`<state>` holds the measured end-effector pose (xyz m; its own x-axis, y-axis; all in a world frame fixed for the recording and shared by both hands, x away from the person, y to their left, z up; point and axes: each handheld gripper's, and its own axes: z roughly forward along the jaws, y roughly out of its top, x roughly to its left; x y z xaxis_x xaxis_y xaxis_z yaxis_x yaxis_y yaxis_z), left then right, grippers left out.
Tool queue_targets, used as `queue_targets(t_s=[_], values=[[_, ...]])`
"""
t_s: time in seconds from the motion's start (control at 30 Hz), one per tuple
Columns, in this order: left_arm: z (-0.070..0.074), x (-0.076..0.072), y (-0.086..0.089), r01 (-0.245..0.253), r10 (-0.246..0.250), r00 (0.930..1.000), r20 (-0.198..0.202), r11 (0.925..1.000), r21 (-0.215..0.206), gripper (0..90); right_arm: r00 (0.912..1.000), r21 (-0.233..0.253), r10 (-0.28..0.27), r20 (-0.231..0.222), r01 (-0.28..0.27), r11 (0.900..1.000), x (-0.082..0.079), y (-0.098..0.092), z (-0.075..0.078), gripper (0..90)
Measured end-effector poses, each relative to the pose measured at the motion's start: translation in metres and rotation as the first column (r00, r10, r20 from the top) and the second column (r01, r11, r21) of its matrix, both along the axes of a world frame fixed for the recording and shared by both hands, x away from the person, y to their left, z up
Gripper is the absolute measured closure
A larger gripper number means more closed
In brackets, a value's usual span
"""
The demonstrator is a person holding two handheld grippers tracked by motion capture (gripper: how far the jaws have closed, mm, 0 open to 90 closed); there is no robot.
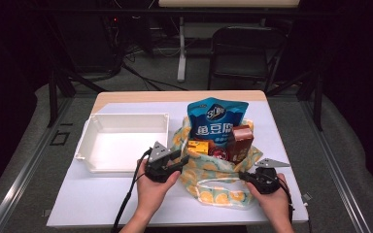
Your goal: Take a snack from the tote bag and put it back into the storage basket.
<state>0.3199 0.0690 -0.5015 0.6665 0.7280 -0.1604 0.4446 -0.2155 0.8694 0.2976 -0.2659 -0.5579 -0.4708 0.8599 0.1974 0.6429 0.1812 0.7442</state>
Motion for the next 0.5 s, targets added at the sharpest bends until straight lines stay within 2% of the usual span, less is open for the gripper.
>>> queue_targets(t_s=[0.07,0.13,0.2,0.23,0.27,0.3,0.33,0.4,0.5], values=[[-0.003,0.007,-0.004,-0.001,0.001,0.9998,-0.020,0.9998,0.019,52.1,0.9999,0.016,0.001,0.015,-0.002,1.000,-0.002,0.000,0.001,88.3],[-0.007,0.013,-0.006,0.004,-0.003,0.9994,-0.033,0.9996,0.028,55.4,0.9998,0.015,0.005,0.020,-0.005,1.000,-0.003,0.000,0.003,88.2],[-0.010,0.014,-0.006,0.026,-0.025,0.9991,-0.034,0.9994,0.022,71.4,0.9995,0.015,0.013,0.028,-0.013,1.000,-0.004,0.001,0.004,88.1],[-0.010,0.013,-0.005,0.025,-0.024,0.9993,-0.028,0.9990,0.038,79.4,0.9993,0.016,0.017,0.033,-0.017,1.000,-0.004,0.001,0.004,88.0],[-0.011,0.013,-0.003,0.016,-0.015,0.9995,-0.028,0.9992,0.035,83.7,0.9993,0.011,0.019,0.033,-0.019,1.000,-0.005,0.001,0.005,88.0],[-0.012,0.013,0.000,0.018,-0.017,0.9988,-0.045,0.9997,0.018,90.0,0.9991,0.018,0.018,0.038,-0.019,1.000,-0.005,0.001,0.005,88.0],[-0.014,0.014,0.002,0.020,-0.019,0.9977,-0.065,0.9997,0.014,90.0,0.9990,0.014,0.019,0.042,-0.019,1.000,-0.005,0.001,0.006,88.0],[-0.020,0.015,0.003,0.008,-0.006,0.9967,-0.081,0.9996,0.026,90.0,0.9985,0.021,0.025,0.049,-0.026,0.999,-0.006,0.001,0.008,88.0],[-0.033,0.017,0.001,0.005,0.001,0.9916,-0.129,0.9990,0.044,90.0,0.9984,0.011,0.029,0.048,-0.030,0.999,-0.006,0.001,0.009,88.0]])
